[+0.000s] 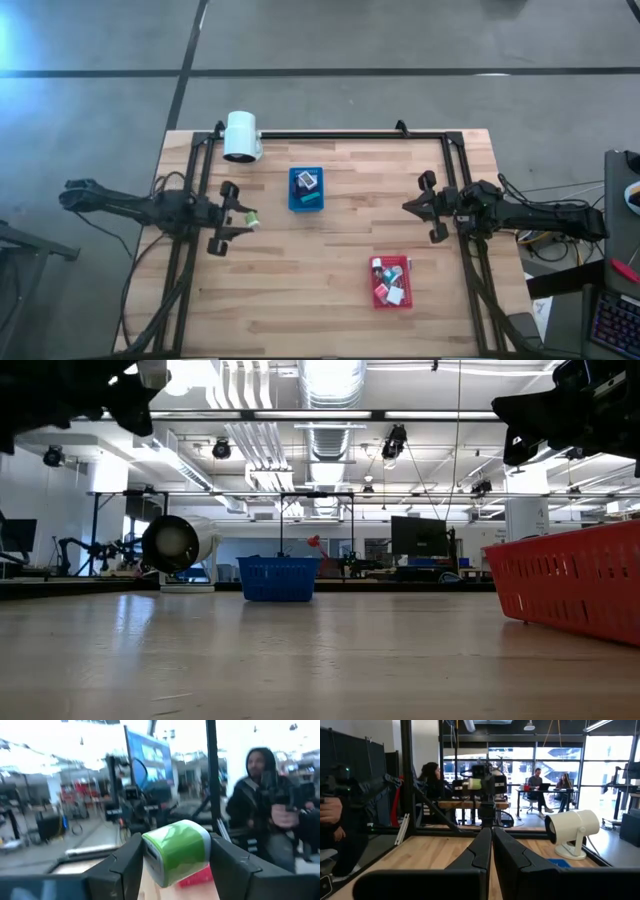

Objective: Pick & Place Office items
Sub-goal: Put the green charger adapter into the red bin

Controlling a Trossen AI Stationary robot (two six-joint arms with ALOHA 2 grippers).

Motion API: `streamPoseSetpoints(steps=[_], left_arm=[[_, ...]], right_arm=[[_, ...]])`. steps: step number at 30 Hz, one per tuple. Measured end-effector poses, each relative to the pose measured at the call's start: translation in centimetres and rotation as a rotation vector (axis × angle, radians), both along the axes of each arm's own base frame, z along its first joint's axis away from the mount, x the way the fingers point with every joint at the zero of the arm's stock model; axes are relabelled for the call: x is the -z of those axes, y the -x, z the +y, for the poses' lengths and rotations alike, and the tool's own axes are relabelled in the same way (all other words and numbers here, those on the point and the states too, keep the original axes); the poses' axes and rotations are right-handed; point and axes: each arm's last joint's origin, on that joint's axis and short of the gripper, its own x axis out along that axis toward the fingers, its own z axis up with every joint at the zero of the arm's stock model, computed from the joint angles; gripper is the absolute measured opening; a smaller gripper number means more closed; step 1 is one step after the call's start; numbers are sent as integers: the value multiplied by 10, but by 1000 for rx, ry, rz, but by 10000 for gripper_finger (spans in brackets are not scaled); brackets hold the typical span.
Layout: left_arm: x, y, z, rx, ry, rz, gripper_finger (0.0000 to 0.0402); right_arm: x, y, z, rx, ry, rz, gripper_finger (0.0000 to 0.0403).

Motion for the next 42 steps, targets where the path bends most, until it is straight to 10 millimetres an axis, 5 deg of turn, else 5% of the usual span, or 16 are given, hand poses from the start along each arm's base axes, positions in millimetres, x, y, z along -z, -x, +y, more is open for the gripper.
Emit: streamPoseSetpoints(steps=[4, 15, 38, 42], left_arm=[[18, 11, 2, -5, 15, -112, 187], [24, 12, 2, -10, -3, -70, 187], [25, 12, 3, -14, 44, -54, 187], [10, 7, 3, -43, 83, -46, 187]], right_arm=[[0, 0, 0, 1, 5, 0, 13], [6, -5, -1, 11, 16, 48, 13], [9, -7, -3, 70, 15, 75, 13], [9, -7, -4, 100, 23, 74, 13]])
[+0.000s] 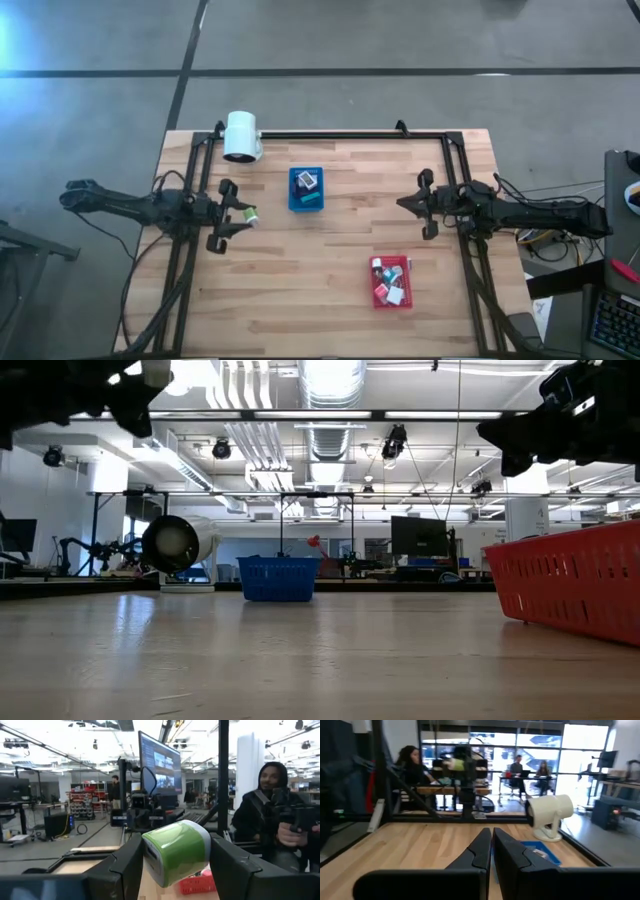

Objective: Pick & Place Office items
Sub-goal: Put the green charger adapter into the red bin

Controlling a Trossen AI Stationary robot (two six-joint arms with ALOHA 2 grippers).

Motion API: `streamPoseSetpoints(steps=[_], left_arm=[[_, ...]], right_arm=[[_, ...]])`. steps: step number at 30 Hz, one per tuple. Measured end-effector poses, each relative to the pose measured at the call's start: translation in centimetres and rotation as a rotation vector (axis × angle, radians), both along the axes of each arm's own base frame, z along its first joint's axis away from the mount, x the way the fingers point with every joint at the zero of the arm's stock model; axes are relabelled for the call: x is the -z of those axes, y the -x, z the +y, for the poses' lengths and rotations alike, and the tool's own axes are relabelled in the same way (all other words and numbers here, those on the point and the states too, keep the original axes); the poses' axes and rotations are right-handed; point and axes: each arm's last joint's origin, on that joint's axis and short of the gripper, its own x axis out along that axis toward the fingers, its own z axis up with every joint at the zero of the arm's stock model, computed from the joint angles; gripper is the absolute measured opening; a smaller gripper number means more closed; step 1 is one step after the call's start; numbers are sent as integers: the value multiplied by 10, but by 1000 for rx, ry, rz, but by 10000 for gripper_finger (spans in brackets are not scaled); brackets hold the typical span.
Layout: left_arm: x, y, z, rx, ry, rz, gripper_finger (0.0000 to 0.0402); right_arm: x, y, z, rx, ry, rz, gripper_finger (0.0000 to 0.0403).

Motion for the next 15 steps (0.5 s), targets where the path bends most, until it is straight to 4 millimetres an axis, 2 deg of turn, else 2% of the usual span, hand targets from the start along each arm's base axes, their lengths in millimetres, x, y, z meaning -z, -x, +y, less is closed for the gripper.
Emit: streamPoseSetpoints(steps=[7, 15], left_arm=[[-46, -27, -4, -1, -17, 90, 187], [-90, -95, -16, -1, -77, 296, 187]], right_arm=[[0, 0, -1, 44, -2, -1, 13], [0, 0, -1, 43, 1, -1, 13]])
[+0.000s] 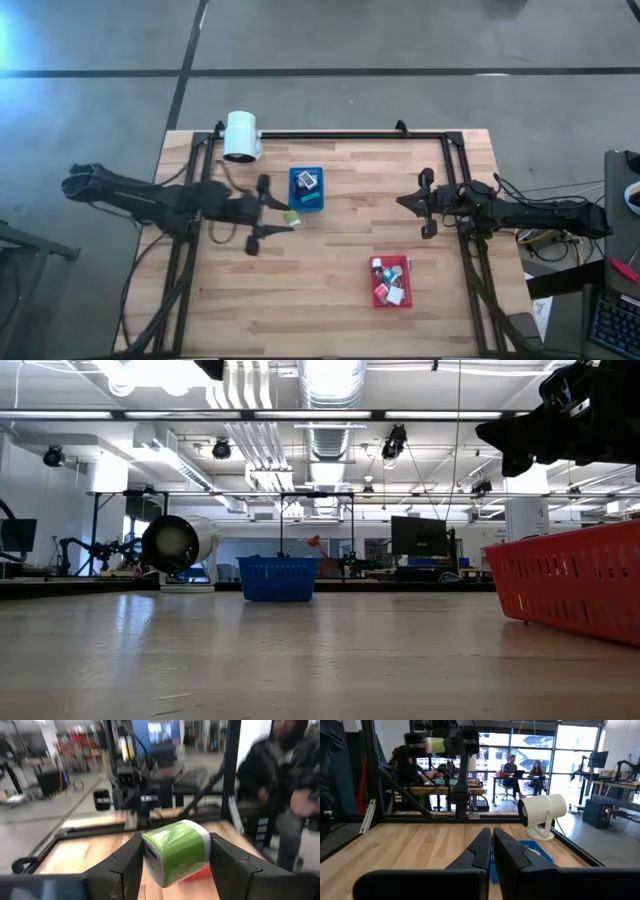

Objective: Pick & Place Office items
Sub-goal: Put the green charger adapter into the red bin

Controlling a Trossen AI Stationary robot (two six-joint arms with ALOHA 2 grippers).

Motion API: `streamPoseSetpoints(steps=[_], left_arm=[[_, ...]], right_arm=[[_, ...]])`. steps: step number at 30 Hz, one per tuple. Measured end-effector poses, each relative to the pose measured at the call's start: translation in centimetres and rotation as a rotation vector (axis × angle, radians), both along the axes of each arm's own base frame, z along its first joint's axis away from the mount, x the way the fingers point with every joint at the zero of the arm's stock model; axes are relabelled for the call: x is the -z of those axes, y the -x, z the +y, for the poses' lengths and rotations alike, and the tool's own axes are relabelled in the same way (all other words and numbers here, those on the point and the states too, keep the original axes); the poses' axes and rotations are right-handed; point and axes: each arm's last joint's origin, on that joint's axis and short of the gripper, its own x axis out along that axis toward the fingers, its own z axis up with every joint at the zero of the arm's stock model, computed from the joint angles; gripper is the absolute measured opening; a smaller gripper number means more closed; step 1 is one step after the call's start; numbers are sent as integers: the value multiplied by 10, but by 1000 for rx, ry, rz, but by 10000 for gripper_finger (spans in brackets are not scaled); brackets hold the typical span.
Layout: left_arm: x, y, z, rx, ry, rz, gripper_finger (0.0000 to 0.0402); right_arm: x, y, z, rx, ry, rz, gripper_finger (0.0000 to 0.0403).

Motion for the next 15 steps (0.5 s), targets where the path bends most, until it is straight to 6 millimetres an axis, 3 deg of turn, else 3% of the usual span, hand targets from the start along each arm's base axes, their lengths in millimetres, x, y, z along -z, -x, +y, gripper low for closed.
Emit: streamPoseSetpoints(steps=[9, 15], left_arm=[[-36, -86, -18, 174, -86, 106, 187], [-27, -139, -27, 280, -84, 149, 187]], right_arm=[[0, 0, 0, 0, 1, -1, 13], [-2, 0, 0, 0, 3, -15, 13]])
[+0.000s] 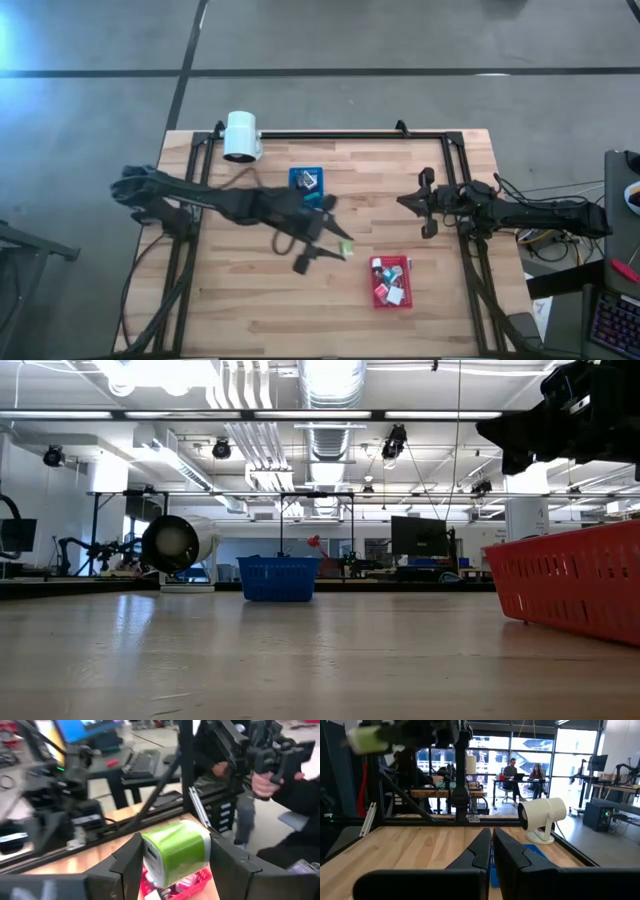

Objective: Pick & Place Office items
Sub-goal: Put the green charger adapter into the red bin

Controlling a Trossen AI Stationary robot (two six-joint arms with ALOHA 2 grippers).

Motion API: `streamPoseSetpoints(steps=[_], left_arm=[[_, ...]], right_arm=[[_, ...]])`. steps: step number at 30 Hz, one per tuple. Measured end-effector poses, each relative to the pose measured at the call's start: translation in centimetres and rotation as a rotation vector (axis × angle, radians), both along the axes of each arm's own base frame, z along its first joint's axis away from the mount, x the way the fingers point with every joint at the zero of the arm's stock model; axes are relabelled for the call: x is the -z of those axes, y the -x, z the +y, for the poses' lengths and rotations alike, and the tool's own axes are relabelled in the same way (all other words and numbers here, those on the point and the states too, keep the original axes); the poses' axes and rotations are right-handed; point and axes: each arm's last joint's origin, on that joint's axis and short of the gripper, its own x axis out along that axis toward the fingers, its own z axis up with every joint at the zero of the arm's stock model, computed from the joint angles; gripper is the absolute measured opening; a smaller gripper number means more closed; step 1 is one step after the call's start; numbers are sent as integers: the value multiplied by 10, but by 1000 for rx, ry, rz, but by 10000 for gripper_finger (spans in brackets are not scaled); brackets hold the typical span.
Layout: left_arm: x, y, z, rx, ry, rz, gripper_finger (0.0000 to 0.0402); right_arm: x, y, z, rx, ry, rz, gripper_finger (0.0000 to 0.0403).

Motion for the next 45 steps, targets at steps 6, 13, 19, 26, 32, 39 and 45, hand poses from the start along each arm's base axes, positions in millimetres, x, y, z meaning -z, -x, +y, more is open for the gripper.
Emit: streamPoseSetpoints(steps=[6, 13, 19, 26, 32, 39, 45], left_arm=[[36, -54, -10, 66, -15, 81, 187], [83, -104, -9, 100, -7, 165, 187], [121, -141, -1, 178, 47, 218, 187], [154, -164, 0, 256, 124, 285, 187], [173, -175, 3, 236, 163, 328, 187], [183, -176, 6, 222, 169, 357, 238], [184, -176, 6, 227, 157, 353, 275]], right_arm=[[0, 0, 0, 0, 2, -3, 13], [0, 0, 0, 3, 15, -1, 13], [0, 0, -2, 63, 7, 0, 13], [0, 0, -2, 83, 15, 4, 13], [0, 0, -2, 84, 15, 5, 13], [0, 0, -2, 84, 14, 5, 13], [0, 0, -2, 84, 14, 5, 13]])
